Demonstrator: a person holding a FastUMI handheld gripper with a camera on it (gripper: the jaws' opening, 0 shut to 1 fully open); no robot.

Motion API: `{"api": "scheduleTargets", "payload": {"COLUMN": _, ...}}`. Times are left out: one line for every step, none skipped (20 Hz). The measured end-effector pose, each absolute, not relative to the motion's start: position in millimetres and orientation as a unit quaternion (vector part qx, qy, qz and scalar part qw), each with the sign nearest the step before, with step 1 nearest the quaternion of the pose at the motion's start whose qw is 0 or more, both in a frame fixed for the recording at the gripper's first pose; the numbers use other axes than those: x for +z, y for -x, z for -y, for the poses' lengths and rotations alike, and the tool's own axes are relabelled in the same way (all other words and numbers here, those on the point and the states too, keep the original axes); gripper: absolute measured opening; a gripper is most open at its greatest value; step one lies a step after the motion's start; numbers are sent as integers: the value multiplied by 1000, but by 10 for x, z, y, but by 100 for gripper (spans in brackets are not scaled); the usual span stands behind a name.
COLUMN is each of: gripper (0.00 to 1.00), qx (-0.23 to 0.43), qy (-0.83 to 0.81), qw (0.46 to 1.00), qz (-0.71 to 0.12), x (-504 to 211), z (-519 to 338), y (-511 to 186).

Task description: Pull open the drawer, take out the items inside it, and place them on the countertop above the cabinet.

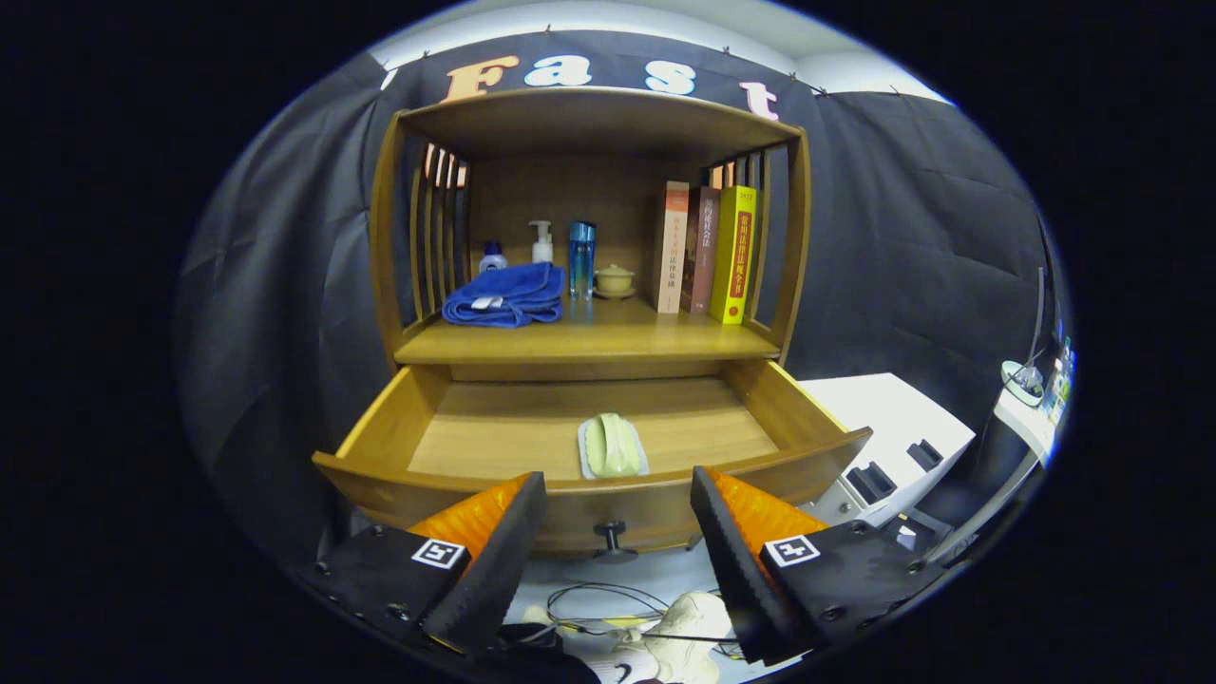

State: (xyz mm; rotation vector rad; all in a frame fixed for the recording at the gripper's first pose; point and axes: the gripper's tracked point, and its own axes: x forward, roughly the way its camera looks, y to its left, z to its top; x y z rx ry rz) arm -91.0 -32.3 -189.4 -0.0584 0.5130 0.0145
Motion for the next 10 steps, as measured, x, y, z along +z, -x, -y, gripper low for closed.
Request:
{"api": "scheduleTargets", "payload": {"gripper": 99, "qx": 5, "qy": 28, "qw": 968, "qz": -251, "x": -1831, "z": 355, "y": 849}}
{"api": "scheduleTargets", "payload": {"gripper": 99, "qx": 4, "qy": 27, "qw": 968, "qz": -250, "x": -1785, "z": 369, "y": 795}}
{"api": "scheduleTargets", "payload": {"gripper": 99, "qx": 4, "qy": 23, "qw": 968, "qz": -250, "x": -1742, "z": 363, "y": 731}}
{"api": "scheduleTargets", "payload": {"gripper": 99, "qx": 4, "qy": 16, "qw": 968, "qz": -250, "x": -1708, "z": 359, "y": 657}}
{"api": "scheduleTargets", "payload": {"gripper": 99, "qx": 4, "qy": 8, "qw": 968, "qz": -250, "x": -1670, "z": 347, "y": 578}}
{"api": "scheduleTargets", "payload": {"gripper": 99, "qx": 4, "qy": 4, "qw": 968, "qz": -251, "x": -1649, "z": 344, "y": 497}}
{"api": "scheduleTargets", "payload": {"gripper": 99, "qx": 6, "qy": 4, "qw": 968, "qz": -251, "x": -1638, "z": 341, "y": 401}}
{"api": "scheduleTargets", "payload": {"gripper": 99, "qx": 10, "qy": 6, "qw": 967, "qz": -254, "x": -1666, "z": 327, "y": 289}}
{"api": "scheduleTargets", "payload": {"gripper": 99, "qx": 10, "qy": 6, "qw": 965, "qz": -262, "x": -1717, "z": 325, "y": 186}}
{"api": "scheduleTargets", "payload": {"gripper": 99, "qx": 11, "qy": 3, "qw": 963, "qz": -270, "x": -1785, "z": 311, "y": 95}}
